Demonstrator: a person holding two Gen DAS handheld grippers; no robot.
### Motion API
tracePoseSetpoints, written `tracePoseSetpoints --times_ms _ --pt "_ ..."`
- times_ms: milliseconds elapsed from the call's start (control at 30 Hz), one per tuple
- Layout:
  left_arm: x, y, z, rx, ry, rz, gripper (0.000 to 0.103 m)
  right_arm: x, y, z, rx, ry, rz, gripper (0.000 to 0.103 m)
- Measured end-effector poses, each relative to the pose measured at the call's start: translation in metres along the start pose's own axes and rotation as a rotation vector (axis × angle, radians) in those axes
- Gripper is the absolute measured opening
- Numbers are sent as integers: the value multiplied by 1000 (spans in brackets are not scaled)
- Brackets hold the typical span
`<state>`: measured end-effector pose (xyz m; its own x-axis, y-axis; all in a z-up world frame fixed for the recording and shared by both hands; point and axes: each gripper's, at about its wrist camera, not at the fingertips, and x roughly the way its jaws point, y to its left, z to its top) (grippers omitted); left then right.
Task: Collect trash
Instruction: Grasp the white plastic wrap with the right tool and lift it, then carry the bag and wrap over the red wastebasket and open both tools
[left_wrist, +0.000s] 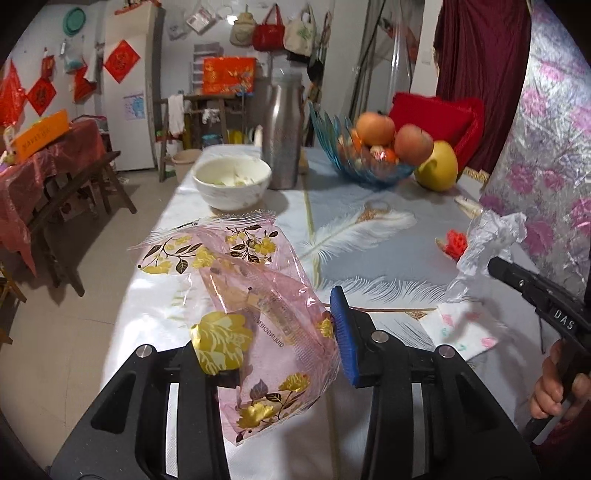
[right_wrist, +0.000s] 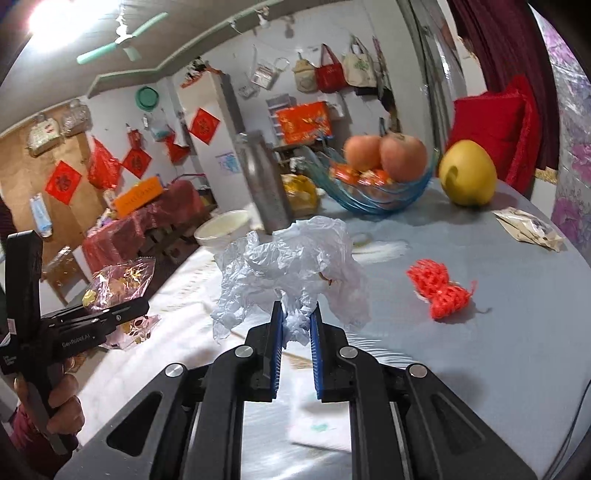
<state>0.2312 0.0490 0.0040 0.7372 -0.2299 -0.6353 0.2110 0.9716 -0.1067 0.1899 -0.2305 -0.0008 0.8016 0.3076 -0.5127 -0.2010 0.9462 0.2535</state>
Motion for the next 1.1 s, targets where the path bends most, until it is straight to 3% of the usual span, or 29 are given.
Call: tracePoseSetpoints --times_ms 433,667,867,1100 --pt "-124 39 -22 -43 -140 89 40 -62 87 -8 -87 -72 188 14" --pt "-192 70 -61 -64 -187 221 40 -96 139 -20 -157 -85 275 15" --pt "-225 115 -107 -99 -134 346 40 -107 185 -30 -221 -52 342 15" --pt "-211 203 -188 -280 78 374 40 -92 245 -45 -293 53 402 15"
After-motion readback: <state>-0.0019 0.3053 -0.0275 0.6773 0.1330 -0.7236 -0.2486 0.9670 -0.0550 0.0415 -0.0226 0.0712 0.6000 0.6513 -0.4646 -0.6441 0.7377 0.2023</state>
